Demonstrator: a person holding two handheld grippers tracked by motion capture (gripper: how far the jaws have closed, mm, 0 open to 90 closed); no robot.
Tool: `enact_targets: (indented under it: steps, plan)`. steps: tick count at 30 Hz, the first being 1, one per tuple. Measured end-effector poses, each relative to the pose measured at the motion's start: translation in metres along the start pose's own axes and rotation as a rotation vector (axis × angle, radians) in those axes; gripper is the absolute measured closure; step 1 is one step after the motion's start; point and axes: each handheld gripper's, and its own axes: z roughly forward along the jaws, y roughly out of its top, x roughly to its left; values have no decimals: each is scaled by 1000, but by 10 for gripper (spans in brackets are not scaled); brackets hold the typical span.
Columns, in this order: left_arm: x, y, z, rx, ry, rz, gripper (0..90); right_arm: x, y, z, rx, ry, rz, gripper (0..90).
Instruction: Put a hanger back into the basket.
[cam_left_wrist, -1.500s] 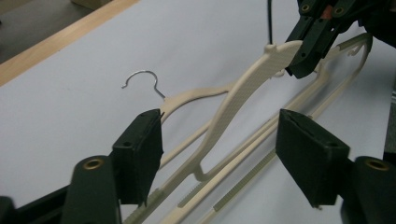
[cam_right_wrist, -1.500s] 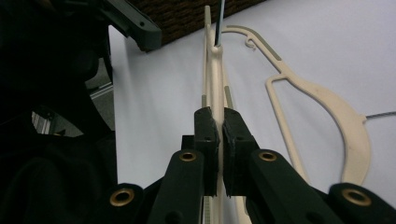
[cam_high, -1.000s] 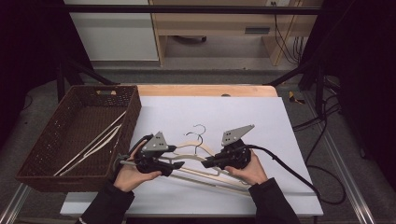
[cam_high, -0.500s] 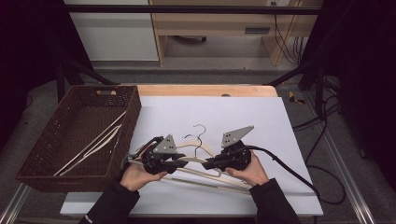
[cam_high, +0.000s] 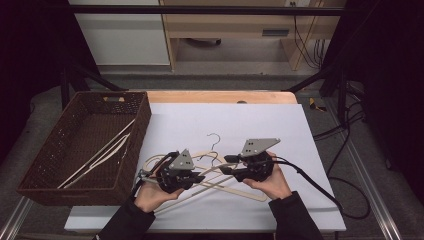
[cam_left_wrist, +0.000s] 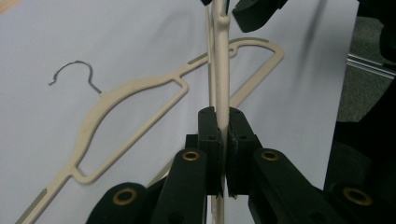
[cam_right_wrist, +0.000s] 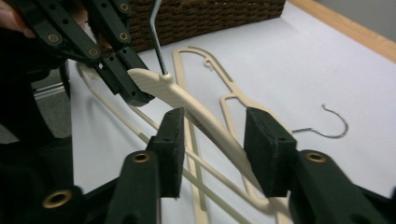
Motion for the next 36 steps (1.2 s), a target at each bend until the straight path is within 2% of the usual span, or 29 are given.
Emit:
enact_targets:
  steps: [2, 3, 4, 9, 14, 22, 25, 28, 36]
  plan:
    - [1, -1, -1, -19, 6, -29, 866, -2, -2, -5, -21, -28, 2, 523]
    - [3, -2, -3, -14, 16, -23, 866, -3, -4, -8, -28, -44, 7, 507]
    - [2, -2, -3, -42, 23, -56, 866, -5, -6, -12, -36, -64, 14, 480]
    - [5, -1, -15, -78, 81, -86, 866, -11, -17, -38, -98, -173, 62, 350]
    - [6, 7, -33, -110, 122, -106, 866, -15, -28, -57, -140, -249, 121, 239]
    - [9, 23, -71, -154, 166, -103, 866, -22, -46, -72, -188, -333, 210, 78]
    - [10, 29, -88, -169, 183, -93, 866, -23, -50, -76, -217, -373, 231, 63]
    - [12, 32, -106, -195, 206, -87, 866, -23, -55, -82, -251, -386, 253, 58]
    - [25, 40, -152, -219, 266, -62, 865, -24, -62, -89, -256, -408, 279, 48]
